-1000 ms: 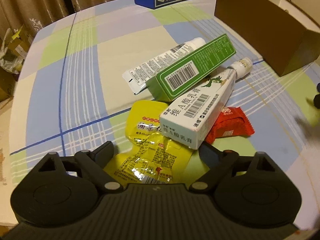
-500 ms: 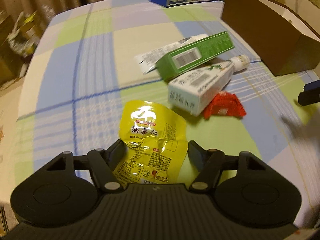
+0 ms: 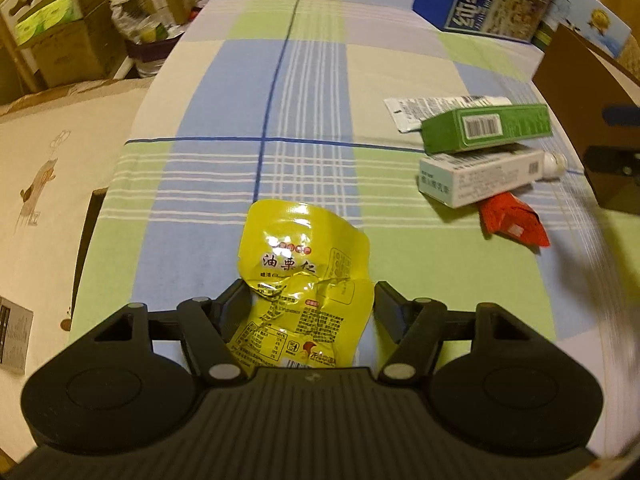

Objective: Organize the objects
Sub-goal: 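Grasp the yellow snack pouch with the left tool while the right tool grasps the green box, then carry the yellow pouch and green box over the open box with both tools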

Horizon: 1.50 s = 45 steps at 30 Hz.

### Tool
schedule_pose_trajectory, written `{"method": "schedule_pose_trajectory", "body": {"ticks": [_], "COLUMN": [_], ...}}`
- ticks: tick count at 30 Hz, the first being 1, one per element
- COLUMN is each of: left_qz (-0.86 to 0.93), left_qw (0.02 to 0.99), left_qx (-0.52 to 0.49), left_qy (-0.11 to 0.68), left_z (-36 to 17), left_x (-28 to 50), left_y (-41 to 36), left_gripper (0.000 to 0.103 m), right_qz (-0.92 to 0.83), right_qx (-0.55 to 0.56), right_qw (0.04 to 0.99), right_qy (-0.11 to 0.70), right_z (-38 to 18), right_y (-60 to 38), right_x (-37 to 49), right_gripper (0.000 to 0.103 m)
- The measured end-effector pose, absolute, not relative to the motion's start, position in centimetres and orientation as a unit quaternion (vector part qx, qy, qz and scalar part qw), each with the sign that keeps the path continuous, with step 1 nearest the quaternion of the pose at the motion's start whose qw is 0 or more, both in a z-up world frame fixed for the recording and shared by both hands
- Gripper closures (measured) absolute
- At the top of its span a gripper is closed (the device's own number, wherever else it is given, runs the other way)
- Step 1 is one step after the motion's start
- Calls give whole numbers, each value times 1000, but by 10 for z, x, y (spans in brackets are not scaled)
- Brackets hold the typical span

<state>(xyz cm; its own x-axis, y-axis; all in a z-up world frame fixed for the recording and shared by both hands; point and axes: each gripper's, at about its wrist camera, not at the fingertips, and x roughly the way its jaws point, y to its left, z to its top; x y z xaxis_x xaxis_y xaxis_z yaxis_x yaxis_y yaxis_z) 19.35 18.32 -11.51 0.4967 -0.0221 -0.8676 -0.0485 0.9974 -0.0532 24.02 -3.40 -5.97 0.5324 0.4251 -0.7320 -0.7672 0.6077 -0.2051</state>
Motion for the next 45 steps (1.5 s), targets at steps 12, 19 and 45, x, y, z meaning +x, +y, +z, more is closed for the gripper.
{"method": "schedule_pose_trajectory", "body": {"ticks": [12,19,45], "left_qz": [16,19,7], "left_qw": [863,863,865], "left_qx": [-48,-52,-57], "left_qy": [502,502,499], "left_z": [-115,-115,-100], "left_x": [200,202,195], "left_y": [184,183,162], "left_gripper": [39,39,43], "right_qz": [413,436,380], "right_qx": [-454,-527,-195], "right_qw": [758,706,831], "right_qy": [221,184,357], "right_z": [-110,-129,-52], "right_y": [13,28,-44], "right_x": [245,246,255], "right_gripper": [41,55,76]}}
